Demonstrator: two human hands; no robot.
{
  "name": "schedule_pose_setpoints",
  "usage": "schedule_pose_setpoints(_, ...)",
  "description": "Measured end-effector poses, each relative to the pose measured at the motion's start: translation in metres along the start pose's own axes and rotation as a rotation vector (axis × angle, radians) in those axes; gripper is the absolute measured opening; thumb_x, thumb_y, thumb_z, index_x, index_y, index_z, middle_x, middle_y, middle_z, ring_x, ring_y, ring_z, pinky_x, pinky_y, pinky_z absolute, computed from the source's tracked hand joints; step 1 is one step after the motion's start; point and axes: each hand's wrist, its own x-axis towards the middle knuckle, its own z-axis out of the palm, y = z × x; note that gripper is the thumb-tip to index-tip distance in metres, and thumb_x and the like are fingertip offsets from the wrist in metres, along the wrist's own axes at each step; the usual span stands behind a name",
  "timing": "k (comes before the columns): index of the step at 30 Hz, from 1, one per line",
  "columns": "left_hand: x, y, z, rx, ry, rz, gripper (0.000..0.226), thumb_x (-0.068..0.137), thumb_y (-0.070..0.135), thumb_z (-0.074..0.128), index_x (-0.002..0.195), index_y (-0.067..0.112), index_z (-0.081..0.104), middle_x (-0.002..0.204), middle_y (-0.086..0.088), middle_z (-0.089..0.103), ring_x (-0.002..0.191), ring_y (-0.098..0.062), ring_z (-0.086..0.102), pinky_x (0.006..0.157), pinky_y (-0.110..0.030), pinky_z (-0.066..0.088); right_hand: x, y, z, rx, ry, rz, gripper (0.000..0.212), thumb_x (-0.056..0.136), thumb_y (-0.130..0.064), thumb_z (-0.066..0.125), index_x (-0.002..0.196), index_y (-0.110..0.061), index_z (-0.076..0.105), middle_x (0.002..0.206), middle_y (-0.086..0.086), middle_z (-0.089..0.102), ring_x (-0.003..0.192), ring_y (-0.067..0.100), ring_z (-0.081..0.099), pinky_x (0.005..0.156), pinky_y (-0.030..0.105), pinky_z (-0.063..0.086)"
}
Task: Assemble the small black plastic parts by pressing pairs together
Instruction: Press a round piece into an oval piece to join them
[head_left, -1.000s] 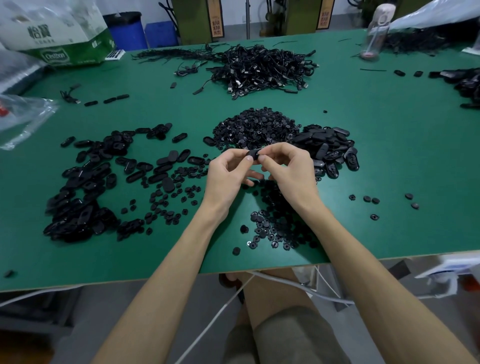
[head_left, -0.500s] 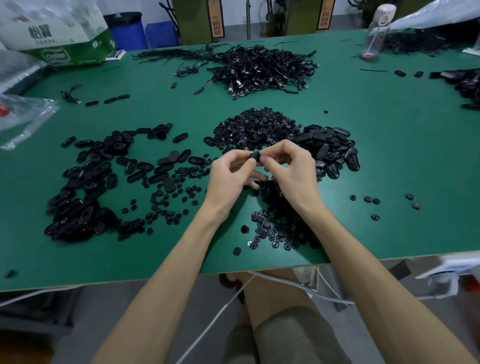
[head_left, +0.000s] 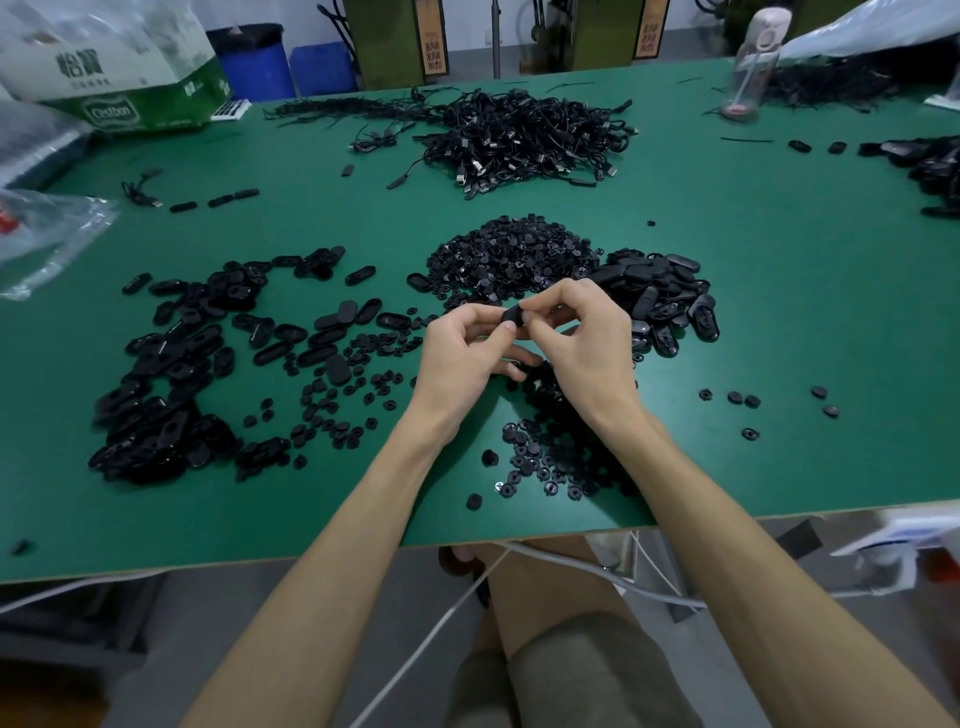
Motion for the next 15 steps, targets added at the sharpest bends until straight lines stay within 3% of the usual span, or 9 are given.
schedule_pose_setpoints(15, -0.0015, 0.0008, 0.0006, 0.029, -0.041, 0.004, 0.017, 0.103, 0.004, 0.059, 0.118, -0.005, 0.058, 0.104, -0.020, 0.072, 0.066, -0.035, 0.075, 0.058, -0.036, 0.062, 0.0003, 0.0023, 0.0033, 0.020, 0.026, -0.039, 0.015, 0.089, -0.001, 0.069, 0.097, -0.013, 0.070, 0.091, -0.003, 0.071, 0.081, 0.009, 0.065, 0.075, 0.017, 0.052)
